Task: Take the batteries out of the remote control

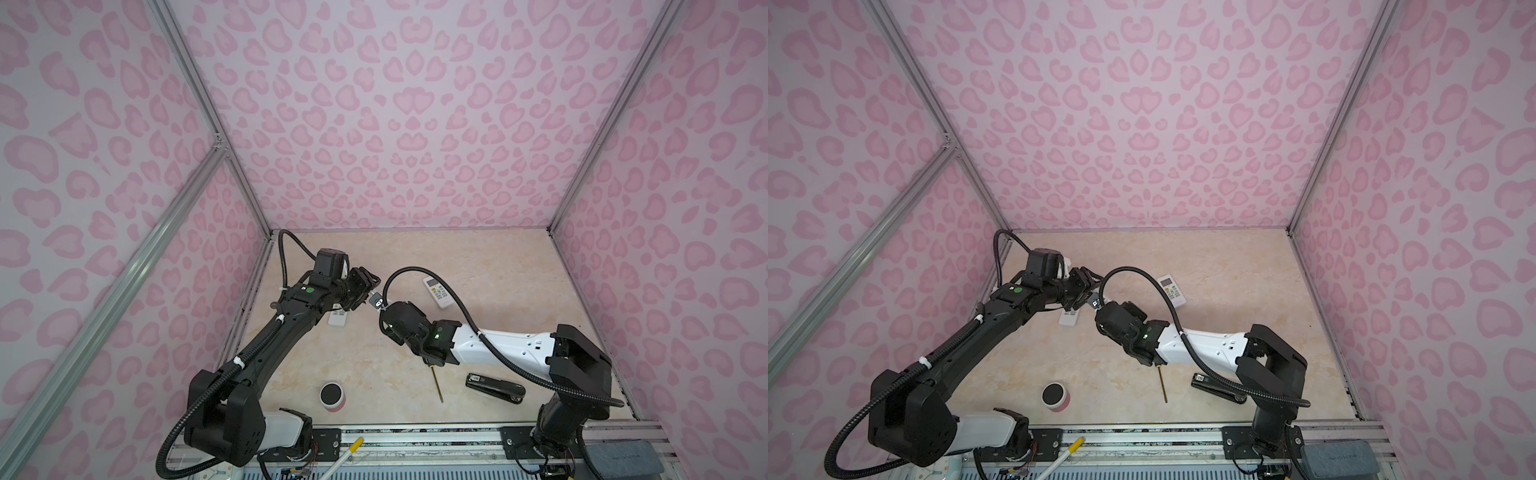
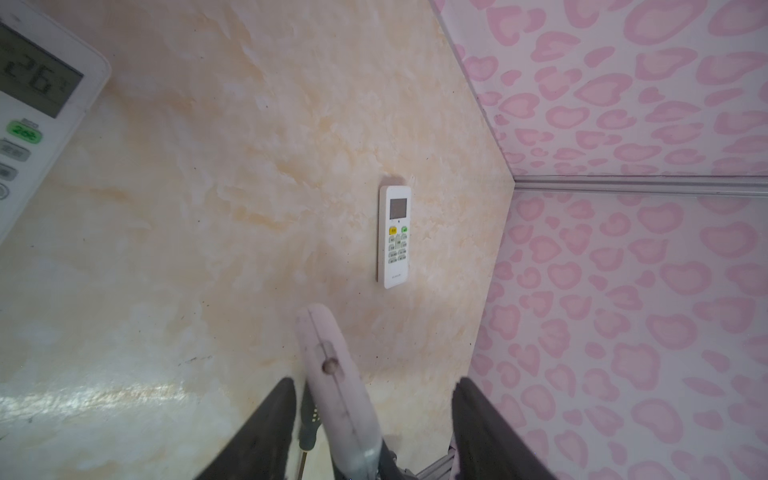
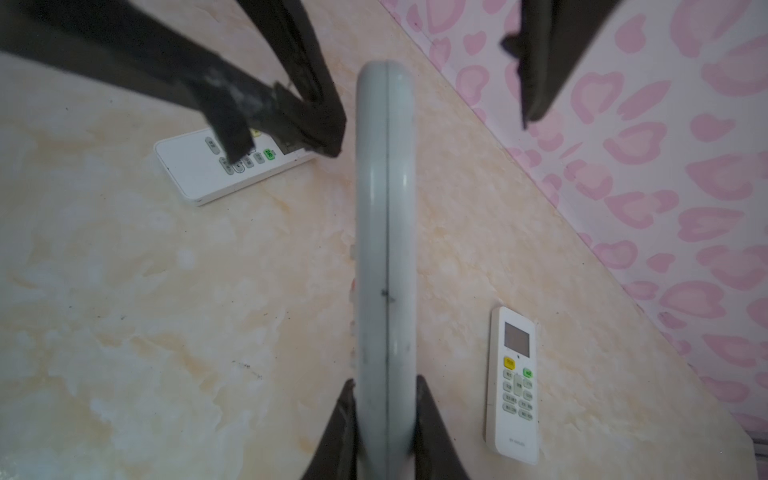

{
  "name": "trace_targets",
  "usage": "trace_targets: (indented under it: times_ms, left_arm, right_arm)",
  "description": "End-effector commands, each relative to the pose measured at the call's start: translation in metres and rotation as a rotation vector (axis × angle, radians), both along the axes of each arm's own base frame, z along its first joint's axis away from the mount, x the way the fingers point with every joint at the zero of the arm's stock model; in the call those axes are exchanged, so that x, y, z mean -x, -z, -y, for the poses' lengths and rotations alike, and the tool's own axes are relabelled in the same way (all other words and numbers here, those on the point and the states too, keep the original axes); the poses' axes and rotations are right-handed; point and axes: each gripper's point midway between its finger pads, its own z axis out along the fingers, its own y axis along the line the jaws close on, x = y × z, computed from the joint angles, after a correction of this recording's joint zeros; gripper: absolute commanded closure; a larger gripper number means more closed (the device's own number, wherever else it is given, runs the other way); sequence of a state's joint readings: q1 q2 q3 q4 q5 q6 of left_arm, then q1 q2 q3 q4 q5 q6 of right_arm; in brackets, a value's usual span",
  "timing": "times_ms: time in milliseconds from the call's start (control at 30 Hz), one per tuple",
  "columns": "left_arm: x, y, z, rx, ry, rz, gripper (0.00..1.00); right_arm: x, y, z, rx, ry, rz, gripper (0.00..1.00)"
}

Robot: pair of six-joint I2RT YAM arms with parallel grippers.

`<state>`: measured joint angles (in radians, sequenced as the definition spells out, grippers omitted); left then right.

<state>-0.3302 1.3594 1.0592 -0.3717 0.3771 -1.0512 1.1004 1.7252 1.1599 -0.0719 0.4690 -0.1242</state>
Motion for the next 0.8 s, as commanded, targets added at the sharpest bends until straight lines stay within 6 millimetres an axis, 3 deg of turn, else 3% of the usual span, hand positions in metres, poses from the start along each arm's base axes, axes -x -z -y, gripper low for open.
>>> trace_targets:
  times_ms: [0,200,533,767]
  left_arm:
    - [0.005,0.005,0.007,0.059,0.024,-0.05,0.41]
    - [0.006,0.01,0.006,0.079,0.031,-0.073,0.52]
    - [0.007,0.022,0.003,0.091,0.041,-0.102,0.63]
    - [0.004,0.021,0.002,0.088,0.05,-0.091,0.83]
  right_arm:
    - [-0.002,-0.011,-0.002,0.026,-0.01,0.081,0.81]
    - [-0.001,-0.01,-0.001,0.063,-0.017,0.107,0.8]
    - [0.002,-0.013,-0.003,0.088,-0.031,0.139,0.77]
    - [0.002,-0.015,-0.007,0.107,-0.038,0.16,0.74]
